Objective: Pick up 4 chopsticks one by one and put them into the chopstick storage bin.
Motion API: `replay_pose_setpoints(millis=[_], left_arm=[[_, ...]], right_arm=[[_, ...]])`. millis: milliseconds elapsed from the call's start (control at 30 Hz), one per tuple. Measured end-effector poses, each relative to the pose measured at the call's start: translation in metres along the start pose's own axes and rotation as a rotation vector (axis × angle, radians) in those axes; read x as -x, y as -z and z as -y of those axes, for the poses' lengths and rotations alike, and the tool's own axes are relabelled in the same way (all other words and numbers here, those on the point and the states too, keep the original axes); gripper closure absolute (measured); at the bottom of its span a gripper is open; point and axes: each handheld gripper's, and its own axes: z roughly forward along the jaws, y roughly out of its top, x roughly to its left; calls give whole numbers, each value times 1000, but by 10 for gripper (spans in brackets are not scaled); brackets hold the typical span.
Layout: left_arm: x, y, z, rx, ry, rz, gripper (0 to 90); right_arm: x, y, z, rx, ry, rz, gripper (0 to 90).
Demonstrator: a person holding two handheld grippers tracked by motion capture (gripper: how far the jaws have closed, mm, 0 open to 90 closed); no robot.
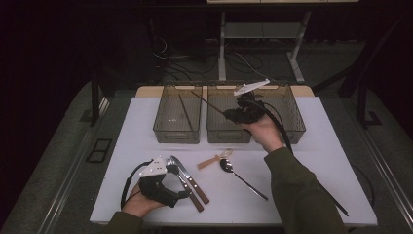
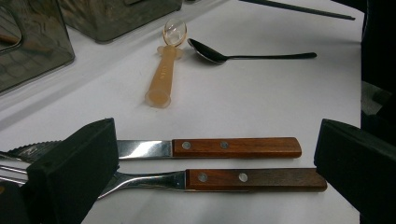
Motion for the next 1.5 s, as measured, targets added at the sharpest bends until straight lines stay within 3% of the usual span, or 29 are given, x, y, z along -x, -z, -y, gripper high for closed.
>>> replay_pose_setpoints(millis=[200,400,867,1200,1500], left_arm=[[-1,0,0,2,-7,0,0],[2,0,0,19,11,6,0],[2,0,-1,8,-1,23,0],[3,-2,-1,1,-9,27,0],[2,-3,-1,4,-6,32,0]], right_arm=[[-7,-21,-20,-17,0,8,852],[-13,-42,-35,-33,-3,13,852],[-10,-106,-50,-98,-76,51,850],[-24,-132,-68,-128,-71,74,850],[-32,-150,-69,-156,-79,70,843]])
